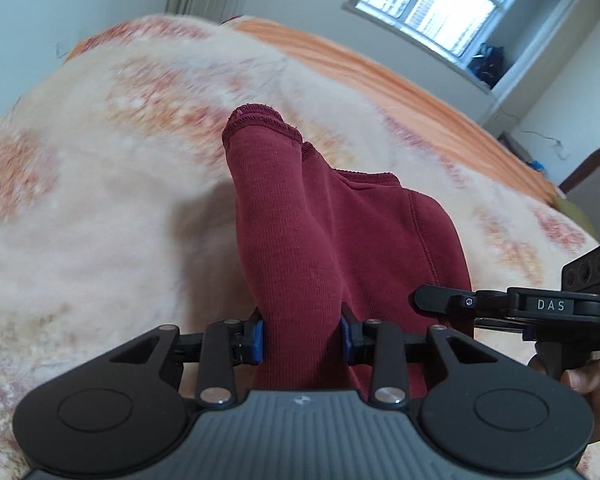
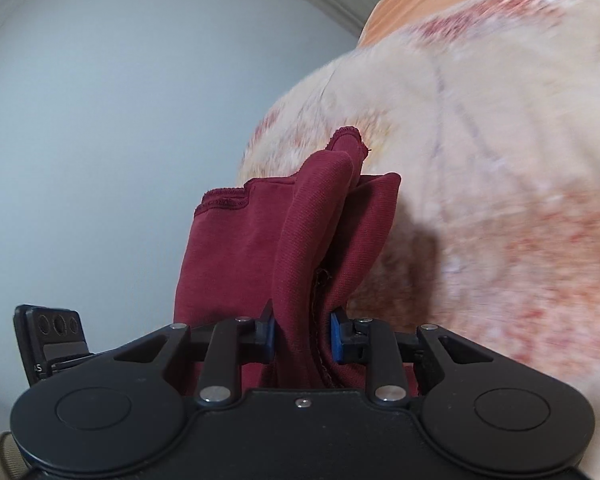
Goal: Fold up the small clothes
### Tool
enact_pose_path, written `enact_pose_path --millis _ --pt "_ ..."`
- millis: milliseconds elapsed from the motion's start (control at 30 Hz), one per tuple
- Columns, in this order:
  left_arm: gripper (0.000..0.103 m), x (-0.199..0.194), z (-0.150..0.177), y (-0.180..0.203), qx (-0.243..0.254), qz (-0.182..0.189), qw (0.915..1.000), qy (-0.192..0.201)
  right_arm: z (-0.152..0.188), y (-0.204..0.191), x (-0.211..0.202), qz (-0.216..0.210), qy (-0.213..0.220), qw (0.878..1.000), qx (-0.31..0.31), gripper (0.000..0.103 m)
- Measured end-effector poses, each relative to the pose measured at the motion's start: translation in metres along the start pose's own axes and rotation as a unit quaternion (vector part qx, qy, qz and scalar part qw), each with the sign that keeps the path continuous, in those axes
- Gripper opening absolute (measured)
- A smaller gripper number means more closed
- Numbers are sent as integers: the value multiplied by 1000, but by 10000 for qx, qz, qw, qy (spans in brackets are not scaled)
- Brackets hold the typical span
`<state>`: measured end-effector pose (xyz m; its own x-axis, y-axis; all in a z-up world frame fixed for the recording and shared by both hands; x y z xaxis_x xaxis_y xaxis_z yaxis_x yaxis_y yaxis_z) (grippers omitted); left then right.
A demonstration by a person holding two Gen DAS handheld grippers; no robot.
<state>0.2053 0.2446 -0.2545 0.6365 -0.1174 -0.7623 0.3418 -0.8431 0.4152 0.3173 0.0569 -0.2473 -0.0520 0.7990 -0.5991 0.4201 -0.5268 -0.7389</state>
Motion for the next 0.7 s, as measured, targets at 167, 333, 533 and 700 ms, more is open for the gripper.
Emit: enact_pose_path --millis 167,333,533,700 --pt "40 16 6 -25 -100 108 9999 -51 5 14 38 339 -128 9992 164 28" --pt "53 12 13 -39 -169 248 9995 -43 6 35 32 759 -92 9967 254 42" --pt "59 4 14 -42 -179 231 9996 -14 6 21 12 1488 190 9886 -118 56" --pt "68 -13 16 -38 -281 177 9994 40 6 -3 -10 1914 445 9799 -344 56"
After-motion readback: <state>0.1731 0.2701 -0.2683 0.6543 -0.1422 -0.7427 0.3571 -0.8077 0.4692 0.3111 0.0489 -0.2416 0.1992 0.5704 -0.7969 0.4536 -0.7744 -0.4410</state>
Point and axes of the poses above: each gripper's, at about its wrist camera, not at the fingertips, and x roughly the way its jaws point, y to its right, z to its underside, the point moved 6 cm from there along x, roughly the way its jaws point, and after that the axes turned 5 degrees about z, right-handed, at the moved point
